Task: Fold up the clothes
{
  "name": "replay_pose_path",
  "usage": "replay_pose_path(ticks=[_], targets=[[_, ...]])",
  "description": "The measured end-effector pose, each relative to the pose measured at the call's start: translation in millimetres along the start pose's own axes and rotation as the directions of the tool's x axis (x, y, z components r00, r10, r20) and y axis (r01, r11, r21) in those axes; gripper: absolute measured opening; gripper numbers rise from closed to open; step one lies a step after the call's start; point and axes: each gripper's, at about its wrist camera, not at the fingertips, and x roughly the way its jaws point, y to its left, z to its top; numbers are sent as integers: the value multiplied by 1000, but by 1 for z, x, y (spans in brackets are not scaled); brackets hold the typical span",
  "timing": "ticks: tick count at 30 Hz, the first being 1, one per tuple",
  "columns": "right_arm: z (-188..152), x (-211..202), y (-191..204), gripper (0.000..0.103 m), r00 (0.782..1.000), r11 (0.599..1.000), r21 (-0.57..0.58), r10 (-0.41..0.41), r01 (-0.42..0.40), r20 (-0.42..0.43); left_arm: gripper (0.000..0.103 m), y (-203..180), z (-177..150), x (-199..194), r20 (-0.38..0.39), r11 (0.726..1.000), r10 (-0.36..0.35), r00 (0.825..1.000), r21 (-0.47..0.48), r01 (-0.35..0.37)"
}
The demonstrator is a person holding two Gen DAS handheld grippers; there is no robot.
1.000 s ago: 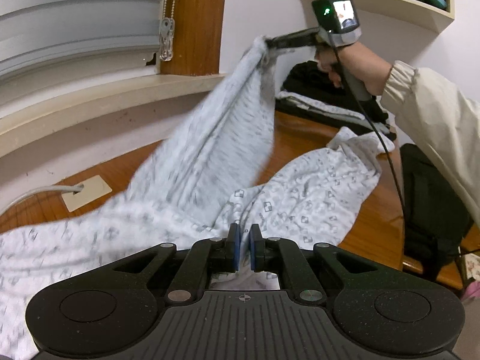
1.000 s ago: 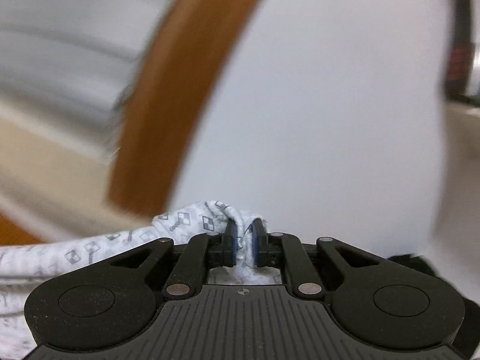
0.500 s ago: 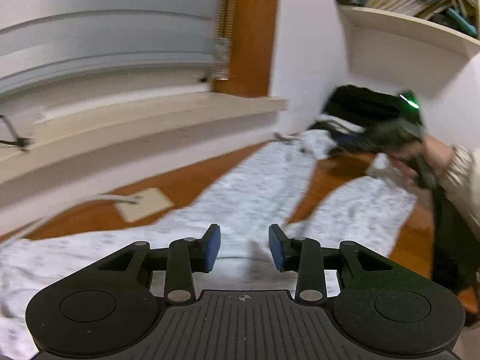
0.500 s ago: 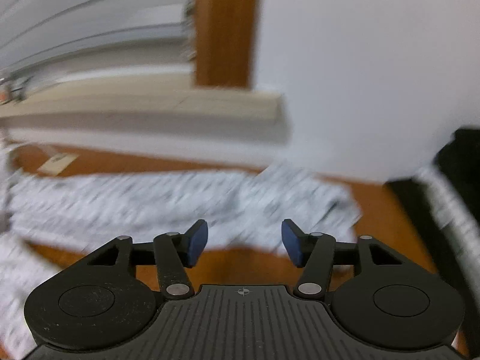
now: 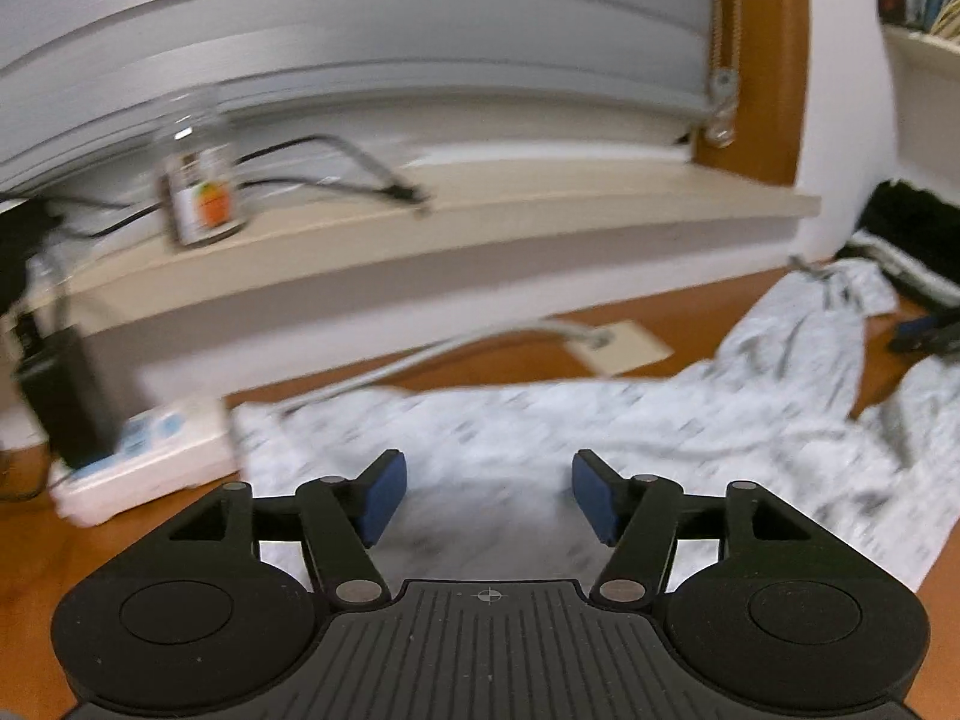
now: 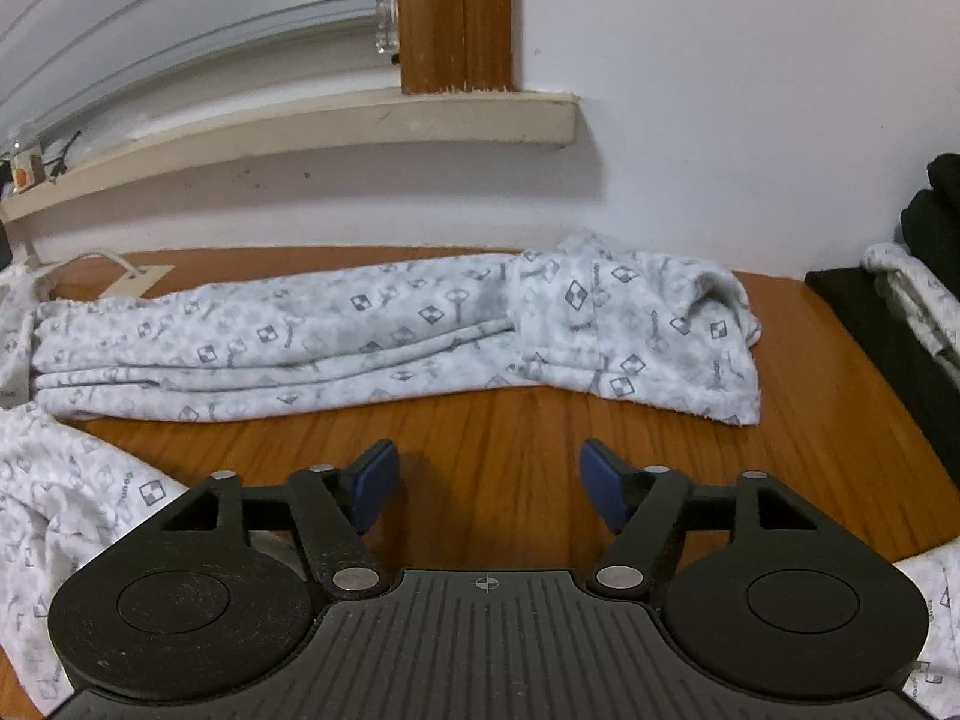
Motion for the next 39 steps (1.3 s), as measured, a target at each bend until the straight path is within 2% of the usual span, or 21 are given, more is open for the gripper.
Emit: replay_pose_path(ticks=[2, 8, 12, 14, 15, 16, 17, 18, 19, 20, 25, 28, 31, 35, 39], targets=[[0, 0, 3, 74, 1000, 1000, -14, -10, 10, 0, 71, 7, -5, -4, -13, 1000, 18, 1000, 1, -18], [0, 1, 6, 75, 1000, 999, -29, -31, 31, 3, 76, 9, -14, -6, -46, 1000, -10, 999, 6, 10], [1, 1, 4, 76, 1000, 1000, -13, -21, 21, -2, 76, 3, -13, 6, -64, 1000, -24, 998, 12, 25], [0, 1, 4, 76, 1000, 1000, -7, -17, 17, -3, 72, 3, -13, 10, -63, 1000, -28, 998, 7, 29], [0, 1, 4, 76, 1000, 1000, -6, -17, 17, -3, 66, 3, -12, 12, -62, 999, -33, 998, 4, 33], [0, 1, 4, 76, 1000, 1000, -5, -16, 16, -3, 50, 2, -12, 13, -61, 999, -39, 997, 2, 39], [0, 1, 4, 77, 1000, 1000, -3, -16, 16, -4, 40, 2, -12, 13, -61, 999, -46, 997, -1, 46], [0, 1, 4, 77, 1000, 1000, -2, -16, 16, -4, 19, 2, -13, 13, -61, 999, -53, 997, -8, 52], [0, 1, 4, 77, 1000, 1000, -1, -15, 15, -4, 5, 2, -14, 12, -59, 998, -57, 997, -12, 56], [0, 1, 4, 77, 1000, 1000, 1, -15, 15, -5, 2, 2, -16, 8, -54, 998, -56, 997, -12, 56], [0, 2, 2, 77, 1000, 1000, 8, -11, 11, -6, 1, 1, -28, -35, 8, 1000, -15, 1000, 11, 15], [0, 1, 1, 77, 1000, 1000, 13, -10, 10, -5, 1, 1, -42, -85, 60, 998, 34, 998, 47, -37], [0, 1, 1, 77, 1000, 1000, 14, -10, 10, -4, 1, 4, -62, -135, 95, 998, 51, 994, 30, -54], [0, 1, 2, 78, 1000, 1000, 10, -10, 10, -5, 1, -3, -83, -165, 78, 998, 52, 996, 20, -54], [-1, 1, 3, 78, 1000, 1000, 6, -10, 10, -6, 1, -6, -97, -171, 63, 999, 36, 997, -11, -36]])
